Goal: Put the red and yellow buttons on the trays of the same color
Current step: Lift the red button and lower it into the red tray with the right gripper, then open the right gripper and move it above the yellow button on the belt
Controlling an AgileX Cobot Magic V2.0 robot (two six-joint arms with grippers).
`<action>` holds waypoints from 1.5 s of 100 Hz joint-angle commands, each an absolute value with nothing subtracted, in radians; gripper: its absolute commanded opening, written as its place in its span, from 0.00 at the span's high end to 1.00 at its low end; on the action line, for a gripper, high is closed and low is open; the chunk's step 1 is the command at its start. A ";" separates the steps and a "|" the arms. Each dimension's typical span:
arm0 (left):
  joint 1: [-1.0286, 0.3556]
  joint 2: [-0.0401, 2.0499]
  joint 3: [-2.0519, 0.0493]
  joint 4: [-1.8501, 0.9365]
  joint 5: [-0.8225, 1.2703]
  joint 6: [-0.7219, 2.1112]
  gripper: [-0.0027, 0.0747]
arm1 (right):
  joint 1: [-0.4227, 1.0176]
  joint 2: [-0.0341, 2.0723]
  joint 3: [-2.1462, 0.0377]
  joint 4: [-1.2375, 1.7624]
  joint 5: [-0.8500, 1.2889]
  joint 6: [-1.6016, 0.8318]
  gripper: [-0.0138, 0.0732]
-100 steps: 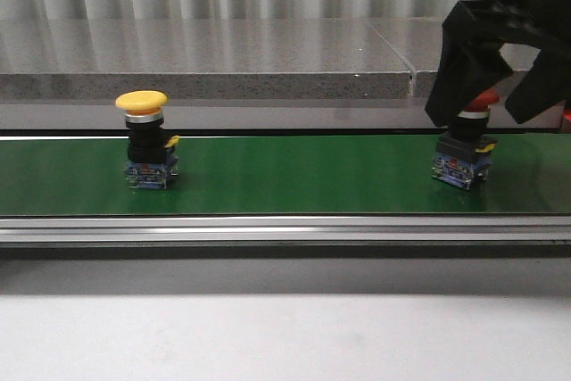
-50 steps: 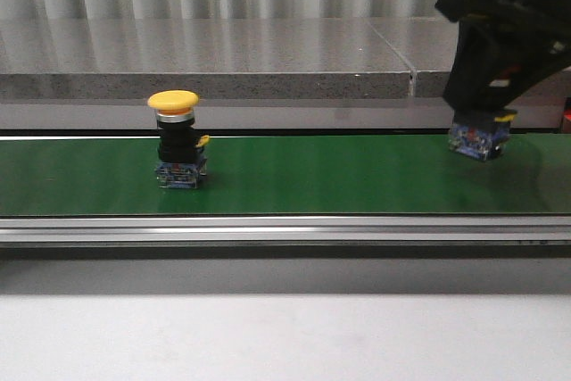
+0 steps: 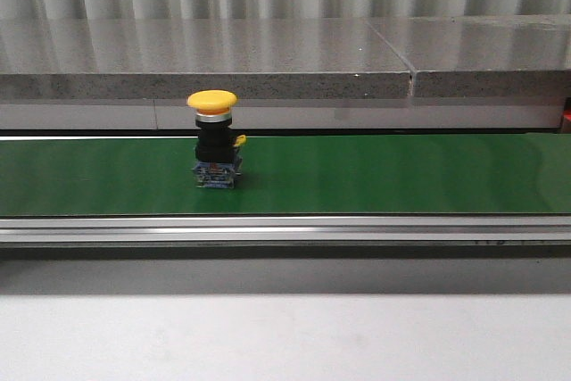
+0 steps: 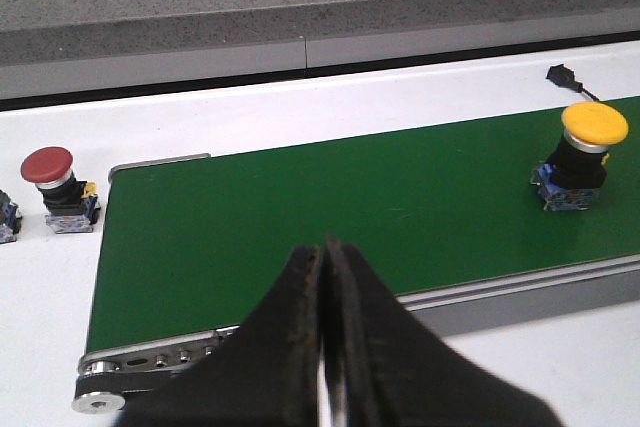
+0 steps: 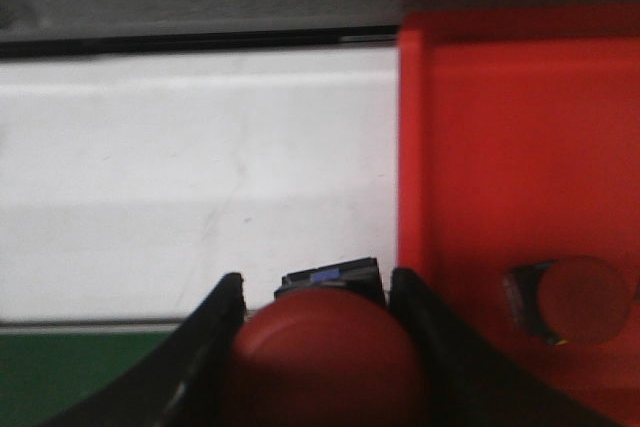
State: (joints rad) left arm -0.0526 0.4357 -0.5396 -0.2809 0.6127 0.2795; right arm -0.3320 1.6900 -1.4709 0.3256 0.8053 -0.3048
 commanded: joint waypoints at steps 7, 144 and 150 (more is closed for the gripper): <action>-0.062 0.441 -0.568 -0.303 0.539 0.278 0.99 | -0.385 1.741 -1.552 0.343 0.705 -0.317 0.72; -0.062 0.441 -0.568 -0.303 0.539 0.278 0.99 | -0.416 2.050 -1.689 0.343 0.573 -0.317 0.12; -0.062 0.441 -0.568 -0.303 0.539 0.278 0.99 | -0.416 2.033 -1.689 0.343 0.576 -0.317 0.11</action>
